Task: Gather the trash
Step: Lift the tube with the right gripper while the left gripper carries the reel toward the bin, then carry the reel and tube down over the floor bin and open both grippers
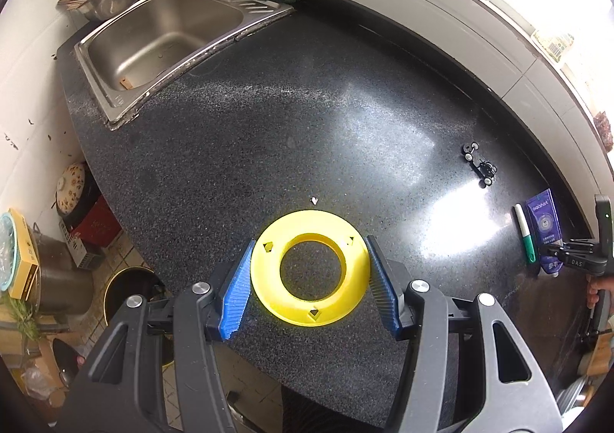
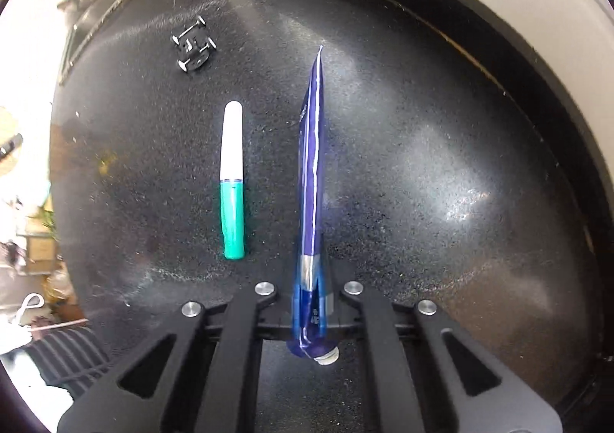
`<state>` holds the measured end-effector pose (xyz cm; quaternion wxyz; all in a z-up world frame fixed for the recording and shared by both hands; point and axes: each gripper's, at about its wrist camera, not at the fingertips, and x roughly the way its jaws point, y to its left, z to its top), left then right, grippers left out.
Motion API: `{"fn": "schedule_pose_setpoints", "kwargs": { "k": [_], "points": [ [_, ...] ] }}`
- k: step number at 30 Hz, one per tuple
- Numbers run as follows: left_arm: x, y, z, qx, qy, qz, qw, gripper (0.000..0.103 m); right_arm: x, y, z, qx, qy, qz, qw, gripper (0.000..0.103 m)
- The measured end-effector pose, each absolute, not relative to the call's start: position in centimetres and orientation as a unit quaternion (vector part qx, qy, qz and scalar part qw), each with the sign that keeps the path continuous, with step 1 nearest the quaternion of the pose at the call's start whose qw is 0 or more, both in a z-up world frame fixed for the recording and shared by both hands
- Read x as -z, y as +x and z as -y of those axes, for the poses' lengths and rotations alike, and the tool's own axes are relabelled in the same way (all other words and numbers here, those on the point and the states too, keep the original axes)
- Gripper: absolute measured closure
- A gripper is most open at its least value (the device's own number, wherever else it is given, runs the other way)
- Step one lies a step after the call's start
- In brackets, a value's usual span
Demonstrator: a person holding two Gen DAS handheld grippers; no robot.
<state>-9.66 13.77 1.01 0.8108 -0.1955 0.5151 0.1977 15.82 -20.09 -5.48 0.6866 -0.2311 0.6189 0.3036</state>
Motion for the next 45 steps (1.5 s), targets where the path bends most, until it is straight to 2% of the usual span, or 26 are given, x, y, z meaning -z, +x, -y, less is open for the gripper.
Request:
{"fn": "schedule_pose_setpoints", "kwargs": {
  "k": [4, 12, 19, 26, 33, 40, 45],
  "points": [
    [-1.0, -9.9, -13.7, -0.201, -0.198, -0.515, 0.809, 0.048, 5.0, 14.9, 19.2, -0.288, -0.264, -0.597, 0.7, 0.096],
    [-1.8, -10.7, -14.3, -0.209, -0.206, -0.509, 0.809, 0.048, 0.8, 15.1, 18.9, -0.261, -0.233, -0.565, 0.747, 0.096],
    [-2.3, -15.0, -17.1, -0.256, -0.234, -0.5, 0.793, 0.049, -2.5, 13.3, 11.8, -0.319, -0.223, -0.531, 0.753, 0.096],
    [-1.4, -23.4, -19.4, -0.317, -0.274, -0.495, 0.761, 0.049, 0.0, 6.5, -1.0, -0.413, -0.264, -0.522, 0.698, 0.096],
    [1.2, -33.1, -21.2, -0.386, -0.332, -0.492, 0.706, 0.049, 2.5, -7.9, -14.0, -0.542, -0.308, -0.509, 0.594, 0.096],
    [6.5, -39.5, -21.5, -0.409, -0.394, -0.509, 0.647, 0.049, 8.1, -20.5, -21.9, -0.601, -0.393, -0.505, 0.479, 0.096],
    [11.1, -41.9, -22.7, -0.408, -0.433, -0.513, 0.619, 0.049, 12.6, -24.1, -26.7, -0.599, -0.435, -0.508, 0.44, 0.096]
  ]
}}
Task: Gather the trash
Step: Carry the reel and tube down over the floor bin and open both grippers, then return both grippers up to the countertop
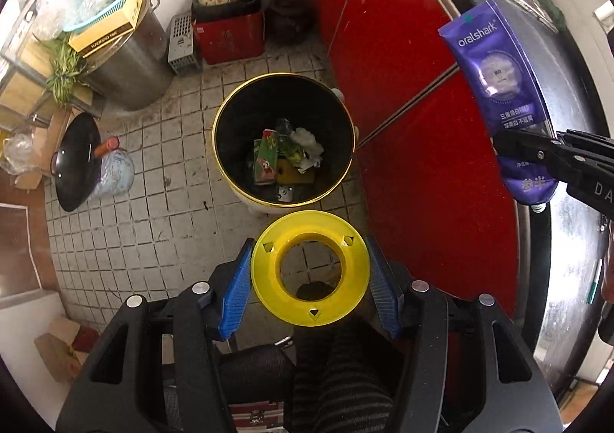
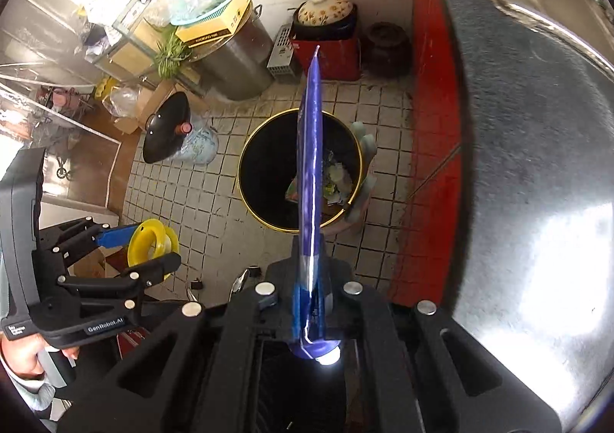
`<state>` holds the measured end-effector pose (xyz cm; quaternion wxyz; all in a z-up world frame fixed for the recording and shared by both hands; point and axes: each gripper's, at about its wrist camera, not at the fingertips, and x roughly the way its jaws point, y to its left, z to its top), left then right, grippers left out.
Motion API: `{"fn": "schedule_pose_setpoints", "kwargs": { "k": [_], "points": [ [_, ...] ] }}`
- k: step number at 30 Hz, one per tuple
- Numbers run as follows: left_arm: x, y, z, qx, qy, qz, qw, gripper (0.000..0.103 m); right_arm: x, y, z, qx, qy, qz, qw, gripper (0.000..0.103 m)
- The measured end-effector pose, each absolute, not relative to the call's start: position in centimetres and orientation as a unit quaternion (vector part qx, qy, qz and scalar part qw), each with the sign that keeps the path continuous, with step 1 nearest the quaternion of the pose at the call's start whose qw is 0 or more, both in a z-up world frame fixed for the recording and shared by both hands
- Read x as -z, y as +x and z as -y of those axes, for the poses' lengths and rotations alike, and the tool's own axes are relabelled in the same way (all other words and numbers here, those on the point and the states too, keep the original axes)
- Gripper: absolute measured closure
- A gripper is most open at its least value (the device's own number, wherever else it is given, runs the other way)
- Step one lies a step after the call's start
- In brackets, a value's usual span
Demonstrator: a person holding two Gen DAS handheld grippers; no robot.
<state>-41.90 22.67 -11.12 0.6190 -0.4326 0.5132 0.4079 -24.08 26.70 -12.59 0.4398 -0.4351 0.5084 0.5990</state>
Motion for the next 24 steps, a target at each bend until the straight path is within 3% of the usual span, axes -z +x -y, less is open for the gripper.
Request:
{"fn": "schedule_pose_setpoints", "kwargs": {
  "k": [16, 17, 18, 19, 20, 21, 23, 24],
  "points": [
    [20.1, -42.5, -29.3, -0.409, -0.485, -0.473, 0.611, 0.048, 21.3, -27.7, -33.0, -0.577, -0.461, -0.545, 0.397, 0.096],
    [20.1, -42.4, -29.4, -0.414, -0.484, -0.468, 0.613, 0.043, 21.2, -27.8, -33.3, -0.579, -0.45, -0.551, 0.398, 0.096],
    [20.0, -42.5, -29.4, -0.419, -0.486, -0.463, 0.611, 0.024, 21.0, -27.8, -33.7, -0.581, -0.44, -0.555, 0.4, 0.092],
    [19.9, -42.7, -29.5, -0.427, -0.488, -0.457, 0.609, 0.015, 20.6, -27.7, -33.9, -0.584, -0.434, -0.554, 0.405, 0.089],
    [19.2, -43.1, -29.4, -0.439, -0.488, -0.447, 0.608, 0.01, 19.9, -27.8, -34.2, -0.588, -0.427, -0.548, 0.414, 0.074],
    [18.7, -43.3, -29.5, -0.444, -0.487, -0.44, 0.61, 0.01, 19.0, -27.9, -34.5, -0.595, -0.418, -0.538, 0.426, 0.043],
    [17.3, -44.1, -29.2, -0.457, -0.48, -0.437, 0.607, 0.007, 16.6, -27.5, -34.6, -0.604, -0.4, -0.518, 0.456, 0.018],
    [16.7, -44.4, -29.1, -0.467, -0.474, -0.437, 0.605, 0.007, 15.0, -27.2, -34.6, -0.612, -0.386, -0.51, 0.466, 0.012]
  ]
}}
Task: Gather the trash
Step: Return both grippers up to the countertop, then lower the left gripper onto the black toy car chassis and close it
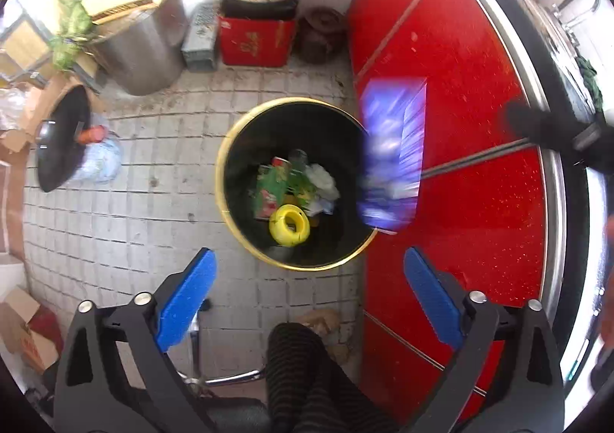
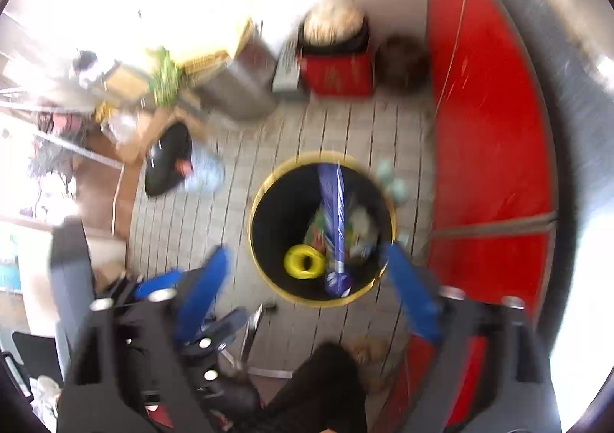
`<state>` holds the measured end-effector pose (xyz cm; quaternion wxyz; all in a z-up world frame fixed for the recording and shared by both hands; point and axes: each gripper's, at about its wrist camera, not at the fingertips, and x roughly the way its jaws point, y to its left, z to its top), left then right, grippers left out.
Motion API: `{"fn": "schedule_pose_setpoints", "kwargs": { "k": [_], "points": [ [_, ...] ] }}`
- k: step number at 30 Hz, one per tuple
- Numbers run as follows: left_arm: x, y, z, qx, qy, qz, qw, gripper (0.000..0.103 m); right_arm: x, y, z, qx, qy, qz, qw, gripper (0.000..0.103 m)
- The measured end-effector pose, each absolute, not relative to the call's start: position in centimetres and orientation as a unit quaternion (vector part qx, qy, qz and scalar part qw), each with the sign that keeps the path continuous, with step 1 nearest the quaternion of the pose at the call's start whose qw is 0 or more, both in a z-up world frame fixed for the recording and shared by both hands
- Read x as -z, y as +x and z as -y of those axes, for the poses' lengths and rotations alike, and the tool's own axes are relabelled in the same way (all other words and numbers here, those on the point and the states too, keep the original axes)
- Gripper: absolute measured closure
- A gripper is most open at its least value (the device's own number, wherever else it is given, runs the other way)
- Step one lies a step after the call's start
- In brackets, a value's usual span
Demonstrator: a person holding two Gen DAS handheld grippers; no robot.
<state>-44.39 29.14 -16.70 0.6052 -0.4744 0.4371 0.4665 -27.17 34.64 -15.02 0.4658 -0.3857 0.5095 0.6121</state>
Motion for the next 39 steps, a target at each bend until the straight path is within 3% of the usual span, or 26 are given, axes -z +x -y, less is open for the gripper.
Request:
{"fn": "schedule_pose_setpoints", "kwargs": {
  "k": [2, 9, 19, 27, 39],
  "points": [
    [14.9, -44.9, -28.6, -0.481, -0.462, -0.435, 0.605, 0.007, 11.9, -26.1, -34.3, -0.618, -0.366, -0.487, 0.496, 0.006],
    [9.0, -39.9, -26.4, -0.464, -0.402, -0.423, 0.666, 0.007, 2.7, -16.3, -23.8, -0.555, -0.299, -0.422, 0.652, 0.006],
    [4.7, -18.0, -19.6, -0.236, -0.273, -0.502, 0.786, 0.007, -1.1, 1.4, 13.7, -0.198, -0.201, -0.494, 0.823, 0.006],
    [4.8, -5.8, -11.7, -0.109, -0.234, -0.55, 0.795, 0.007, 1.5, 1.2, 37.0, -0.01, -0.069, -0.579, 0.813, 0.006],
    [8.2, 4.7, -0.9, -0.006, -0.007, -0.622, 0.783, 0.007, 4.9, -6.2, 47.1, 0.054, 0.018, -0.586, 0.809, 0.006]
  ]
}}
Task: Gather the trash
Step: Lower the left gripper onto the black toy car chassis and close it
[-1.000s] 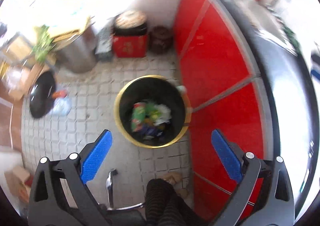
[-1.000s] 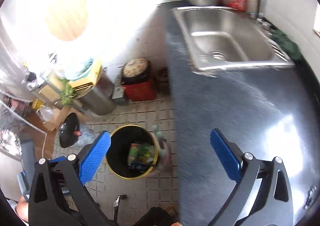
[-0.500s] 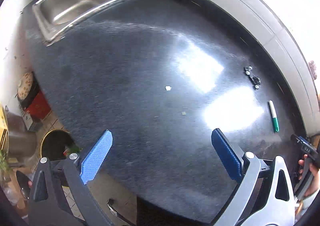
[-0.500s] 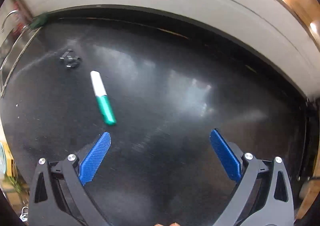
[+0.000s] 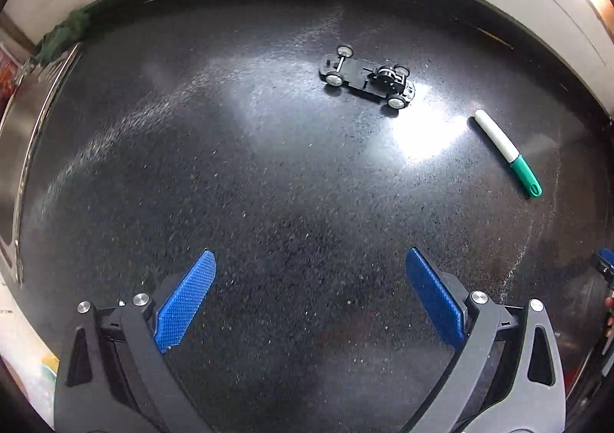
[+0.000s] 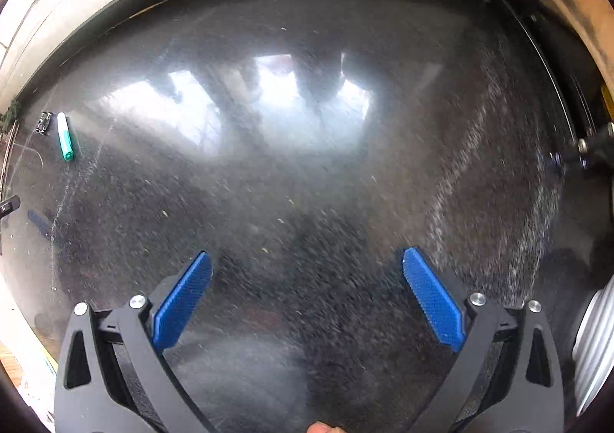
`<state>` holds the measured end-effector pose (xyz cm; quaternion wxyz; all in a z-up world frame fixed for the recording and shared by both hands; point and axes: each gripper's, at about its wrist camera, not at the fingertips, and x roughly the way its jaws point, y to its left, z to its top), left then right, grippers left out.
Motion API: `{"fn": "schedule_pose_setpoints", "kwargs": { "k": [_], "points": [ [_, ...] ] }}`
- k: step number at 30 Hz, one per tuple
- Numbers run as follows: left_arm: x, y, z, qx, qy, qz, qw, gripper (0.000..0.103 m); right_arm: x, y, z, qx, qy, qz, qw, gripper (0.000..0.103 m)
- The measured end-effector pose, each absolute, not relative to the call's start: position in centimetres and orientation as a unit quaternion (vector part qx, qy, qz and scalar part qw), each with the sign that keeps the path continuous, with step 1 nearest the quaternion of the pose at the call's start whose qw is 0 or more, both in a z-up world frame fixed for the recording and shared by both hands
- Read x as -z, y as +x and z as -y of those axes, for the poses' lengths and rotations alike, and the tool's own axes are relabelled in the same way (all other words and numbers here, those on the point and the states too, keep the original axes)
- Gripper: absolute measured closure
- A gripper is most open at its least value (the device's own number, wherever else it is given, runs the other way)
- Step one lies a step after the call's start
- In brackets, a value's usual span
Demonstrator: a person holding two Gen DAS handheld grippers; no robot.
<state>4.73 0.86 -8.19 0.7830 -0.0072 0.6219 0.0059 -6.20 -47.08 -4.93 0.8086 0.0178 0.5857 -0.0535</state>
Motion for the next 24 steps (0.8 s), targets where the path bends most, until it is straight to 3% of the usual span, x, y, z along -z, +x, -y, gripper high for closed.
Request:
{"fn": "schedule_pose_setpoints", "kwargs": {
  "k": [8, 24],
  "points": [
    [9.2, 7.6, 1.7, 0.015, 0.033, -0.634, 0.773, 0.007, 5.8, -9.3, 48.3, 0.066, -0.005, -0.576, 0.815, 0.005],
    [10.8, 16.7, 3.9, 0.183, 0.168, -0.641, 0.726, 0.006, 7.3, -5.7, 43.1, 0.015, -0.043, -0.567, 0.822, 0.005]
  ]
}}
